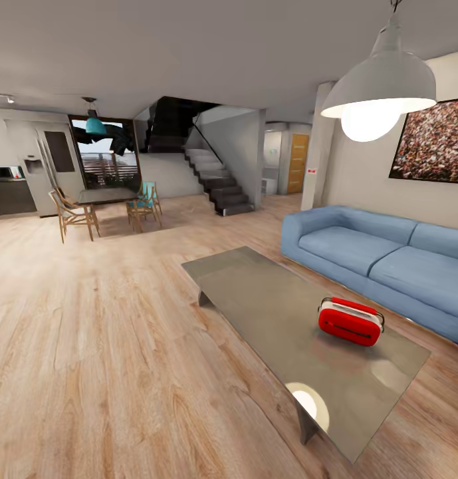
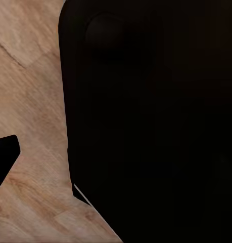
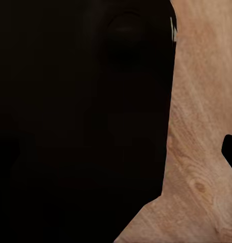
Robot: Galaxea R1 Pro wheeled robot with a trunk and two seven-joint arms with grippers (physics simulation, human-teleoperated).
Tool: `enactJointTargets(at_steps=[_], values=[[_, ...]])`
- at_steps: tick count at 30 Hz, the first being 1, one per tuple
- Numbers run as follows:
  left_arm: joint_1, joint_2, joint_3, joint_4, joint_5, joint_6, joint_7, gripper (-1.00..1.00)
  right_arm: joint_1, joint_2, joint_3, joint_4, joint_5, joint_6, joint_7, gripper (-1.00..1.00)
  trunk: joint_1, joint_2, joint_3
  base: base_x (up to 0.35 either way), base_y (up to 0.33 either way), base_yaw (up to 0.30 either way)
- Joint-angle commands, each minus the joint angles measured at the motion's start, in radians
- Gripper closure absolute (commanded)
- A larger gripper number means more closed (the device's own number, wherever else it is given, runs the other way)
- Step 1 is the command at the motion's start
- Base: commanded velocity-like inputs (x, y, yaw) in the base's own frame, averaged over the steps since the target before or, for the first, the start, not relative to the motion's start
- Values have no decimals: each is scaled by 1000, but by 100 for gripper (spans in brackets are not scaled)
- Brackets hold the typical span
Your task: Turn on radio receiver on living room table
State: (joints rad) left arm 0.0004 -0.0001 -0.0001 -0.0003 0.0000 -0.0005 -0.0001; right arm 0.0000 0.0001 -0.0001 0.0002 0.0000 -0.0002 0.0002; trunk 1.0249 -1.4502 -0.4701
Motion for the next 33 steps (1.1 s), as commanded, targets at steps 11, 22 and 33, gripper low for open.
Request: enactJointTargets(at_steps=[11, 22, 33], values=[[63, -62, -1, -3, 2, -21, -1, -100, -59, 49, -2, 1, 0, -3, -3, -100, 0, 0, 0, 0, 0, 0], [64, -89, 1, -3, 3, -21, -1, -100, -60, 45, 0, -3, 1, -20, -4, -100, 0, 0, 0, 0, 0, 0], [64, -89, -1, -112, 3, -100, 5, -100, -60, -46, 0, -183, 7, -75, -4, -100, 0, 0, 0, 0, 0, 0]])
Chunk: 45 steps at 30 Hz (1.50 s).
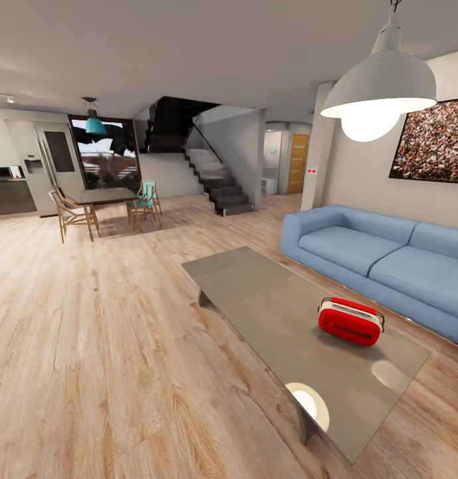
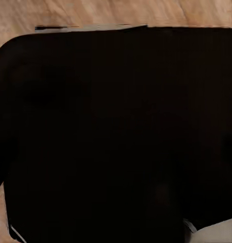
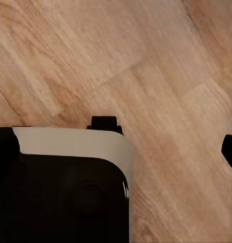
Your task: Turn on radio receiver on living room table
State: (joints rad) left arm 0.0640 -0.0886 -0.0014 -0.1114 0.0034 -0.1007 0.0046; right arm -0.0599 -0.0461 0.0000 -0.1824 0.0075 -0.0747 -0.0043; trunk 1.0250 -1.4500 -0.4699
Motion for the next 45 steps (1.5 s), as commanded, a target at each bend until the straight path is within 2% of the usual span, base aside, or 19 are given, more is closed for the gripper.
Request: enactJointTargets(at_steps=[1, 5, 6, 8, 10, 11, 14, 17, 27, 33, 42, 45], values=[[0, 0, 0, -25, 0, 0, 1, -100, 0, -3, 0, -12, 1, 0, 0, -100, 0, 0, 0, 0, 0, 0], [0, 6, 0, -205, -4, 7, 0, -100, -6, -7, -1, -115, 0, 4, 1, -100, 0, 0, 0, 0, 0, 0], [0, 7, 0, -226, -4, 12, 0, -100, -6, -7, -1, -123, 0, 4, 1, -100, 0, 0, 0, 0, 0, 0], [-1, 11, 0, -394, -7, 127, 2, -100, -9, -7, -3, -164, 0, 5, 1, -100, 0, 0, 0, 0, 0, 0], [-1, 13, 1, -513, -9, 206, 5, -100, -10, -10, -3, -184, 0, 6, 2, -100, 0, 0, 0, 0, 0, 0], [-1, 17, 2, -560, -9, 221, 5, -100, -10, -20, -3, -191, 0, 5, 2, -100, 0, 0, 0, 0, 0, 0], [-1, 27, 3, -583, -8, 164, 5, -100, -10, -34, -3, -195, 0, 3, 1, -100, 0, 0, 0, 0, 0, 0], [-1, 38, 3, -587, -8, 137, 5, -100, -10, -37, -3, -196, 0, 2, 1, -100, 0, 0, 0, 0, 0, 0], [-1, 42, 4, -588, -10, 134, 6, -100, -10, -38, -2, -197, 0, 1, 1, -100, 0, 0, 0, 0, 201, -22], [-1, 43, 3, -588, -12, 134, 6, -100, -11, -38, -2, -197, 0, 1, 1, -100, 0, 0, 4, 39, 300, -233], [-1, 44, 4, -588, -11, 134, 5, -100, -11, -38, -2, -197, 0, 1, 1, -100, 0, 0, 10, 212, 251, -263], [-1, 51, 12, -594, -8, 135, 2, -100, -10, -38, -2, -197, 0, 1, 1, -100, 0, 0, 12, 89, 96, -263]])
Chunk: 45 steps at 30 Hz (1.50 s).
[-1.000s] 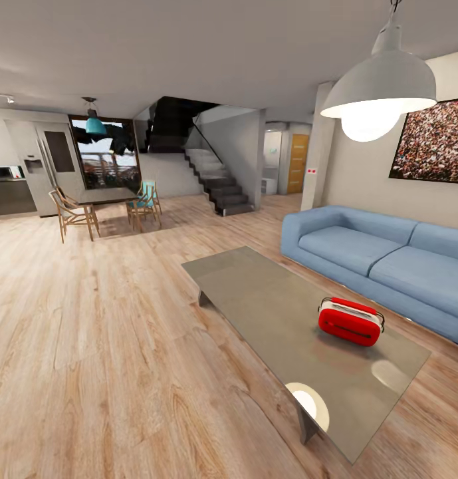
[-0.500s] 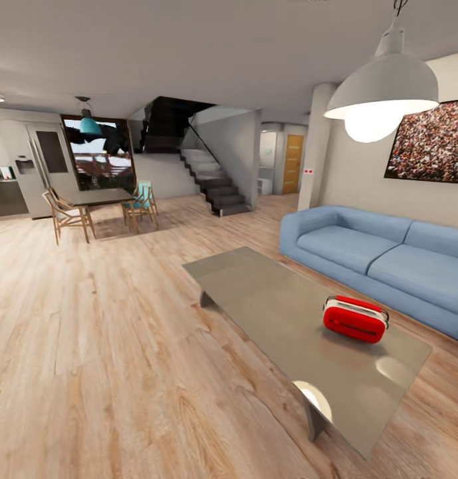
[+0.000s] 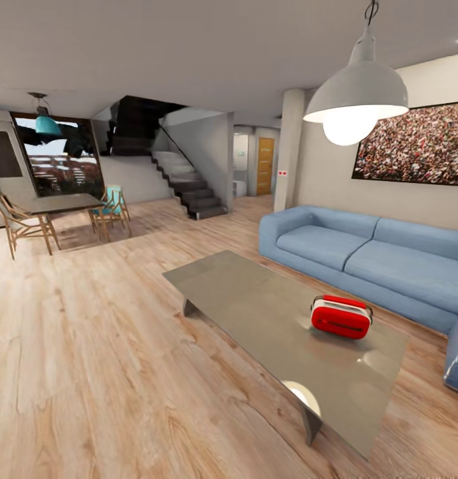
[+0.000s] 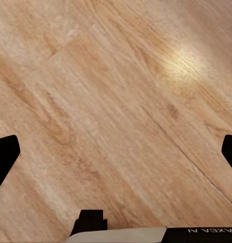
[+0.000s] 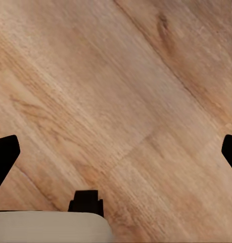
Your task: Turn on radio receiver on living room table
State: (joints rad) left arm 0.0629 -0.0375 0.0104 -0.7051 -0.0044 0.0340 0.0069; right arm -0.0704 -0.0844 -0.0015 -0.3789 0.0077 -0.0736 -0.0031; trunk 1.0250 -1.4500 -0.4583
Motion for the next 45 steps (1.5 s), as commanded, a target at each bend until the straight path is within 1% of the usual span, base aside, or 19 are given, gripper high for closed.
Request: enactJointTargets(at_steps=[1, 13, 30, 45], values=[[0, 4, 7, -2, 2, 0, -1, -100, 0, 0, 0, 0, 0, 0, 0, -100, 0, 0, 1, 99, 46, -263], [0, 7, 13, 1, -3, 1, 0, -100, 0, 0, 0, 0, 0, 0, 0, -100, 0, 0, 7, 246, 167, -265], [0, 8, 14, 1, -3, 1, 2, -100, 0, 0, 0, 0, 0, -2, 0, -100, 0, 0, 7, 280, 170, -275], [0, 7, 14, 2, -5, 1, 3, -100, 0, 0, 0, 0, 0, -2, 0, -100, 0, 0, 7, 275, 222, -277]])
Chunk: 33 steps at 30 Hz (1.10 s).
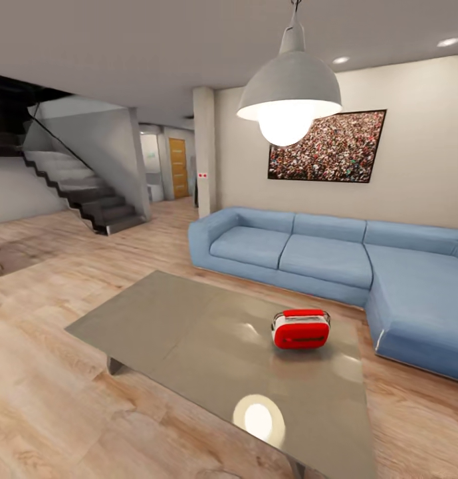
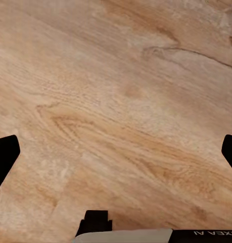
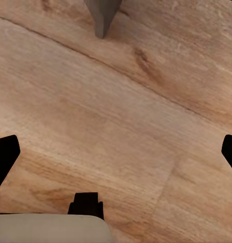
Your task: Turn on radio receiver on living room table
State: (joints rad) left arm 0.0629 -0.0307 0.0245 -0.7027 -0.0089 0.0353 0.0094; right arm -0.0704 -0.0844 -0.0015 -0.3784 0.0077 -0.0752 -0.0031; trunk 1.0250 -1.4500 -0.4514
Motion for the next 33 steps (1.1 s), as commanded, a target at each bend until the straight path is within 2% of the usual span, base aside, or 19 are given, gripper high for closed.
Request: enactJointTargets(at_steps=[1, 17, 33], values=[[0, 0, 0, 0, 0, 0, 0, -100, 0, 0, 0, 0, 0, 0, 0, -100, 0, 0, 0, 258, 241, -277], [0, 0, 0, -1, 0, 0, -1, -100, 0, 0, 0, 1, 0, 0, 0, -100, 0, 0, 0, 227, 260, -277], [0, 0, 0, -1, 0, 8, -2, -100, 0, 0, 0, 1, 0, 0, 0, -100, 0, 0, 0, 92, 297, -277]])
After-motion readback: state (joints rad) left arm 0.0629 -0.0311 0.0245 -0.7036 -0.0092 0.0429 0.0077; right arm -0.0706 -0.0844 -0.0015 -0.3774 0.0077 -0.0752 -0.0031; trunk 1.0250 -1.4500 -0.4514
